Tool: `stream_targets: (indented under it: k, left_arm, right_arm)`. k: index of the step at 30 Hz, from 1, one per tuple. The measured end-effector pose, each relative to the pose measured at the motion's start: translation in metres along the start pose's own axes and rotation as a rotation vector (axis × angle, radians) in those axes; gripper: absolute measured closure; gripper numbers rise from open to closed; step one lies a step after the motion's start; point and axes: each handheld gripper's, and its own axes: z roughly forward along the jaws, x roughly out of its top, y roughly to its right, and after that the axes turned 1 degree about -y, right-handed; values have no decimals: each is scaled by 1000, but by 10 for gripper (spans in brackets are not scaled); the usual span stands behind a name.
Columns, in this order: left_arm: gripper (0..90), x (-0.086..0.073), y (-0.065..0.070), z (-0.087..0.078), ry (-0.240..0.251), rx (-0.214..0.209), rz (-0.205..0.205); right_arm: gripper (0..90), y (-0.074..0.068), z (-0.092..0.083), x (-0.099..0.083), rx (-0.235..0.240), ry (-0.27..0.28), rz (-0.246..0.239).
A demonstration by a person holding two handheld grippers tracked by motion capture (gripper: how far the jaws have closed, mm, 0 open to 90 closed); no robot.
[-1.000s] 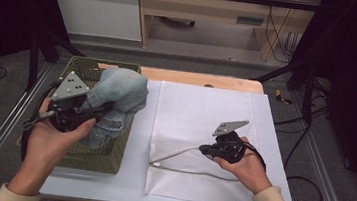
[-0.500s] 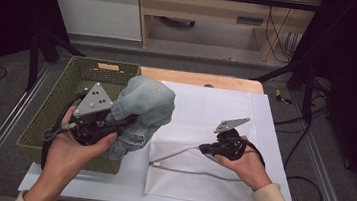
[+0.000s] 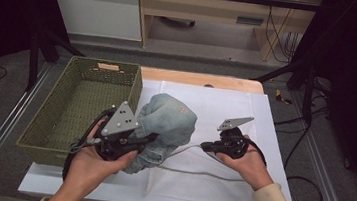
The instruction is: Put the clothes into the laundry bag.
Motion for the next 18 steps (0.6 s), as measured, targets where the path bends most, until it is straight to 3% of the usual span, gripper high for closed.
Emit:
stream_targets:
  k: [13, 16, 18]
  left_arm:
    - [637, 10, 31, 18, 6, -63, 28]
    - [636, 16, 36, 25, -7, -85, 66]
    - [636, 18, 41, 29, -4, -93, 69]
  right_arm:
    - [890, 3, -8, 6, 4, 21, -11]
    - [890, 4, -7, 6, 0, 24, -6]
    - [890, 4, -7, 6, 3, 26, -2]
